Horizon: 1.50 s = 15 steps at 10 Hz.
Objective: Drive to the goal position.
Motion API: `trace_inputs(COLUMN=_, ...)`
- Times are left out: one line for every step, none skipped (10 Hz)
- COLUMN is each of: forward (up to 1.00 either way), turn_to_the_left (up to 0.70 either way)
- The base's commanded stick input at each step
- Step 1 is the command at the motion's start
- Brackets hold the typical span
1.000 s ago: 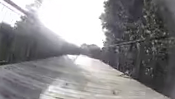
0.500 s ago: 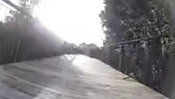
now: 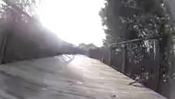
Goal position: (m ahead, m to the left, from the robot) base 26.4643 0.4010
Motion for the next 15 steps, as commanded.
trace_inputs(forward=1.0, turn_to_the_left=0.0)
trace_inputs(forward=1.0, turn_to_the_left=0.0)
trace_inputs(forward=1.0, turn_to_the_left=0.0)
trace_inputs(forward=1.0, turn_to_the_left=0.0)
trace_inputs(forward=1.0, turn_to_the_left=0.04)
trace_inputs(forward=1.0, turn_to_the_left=0.2)
trace_inputs(forward=1.0, turn_to_the_left=0.27)
trace_inputs(forward=1.0, turn_to_the_left=0.27)
trace_inputs(forward=1.0, turn_to_the_left=0.1)
trace_inputs(forward=1.0, turn_to_the_left=0.0)
trace_inputs(forward=1.0, turn_to_the_left=0.0)
trace_inputs(forward=1.0, turn_to_the_left=0.0)
trace_inputs(forward=1.0, turn_to_the_left=0.0)
trace_inputs(forward=1.0, turn_to_the_left=0.0)
trace_inputs(forward=1.0, turn_to_the_left=0.0)
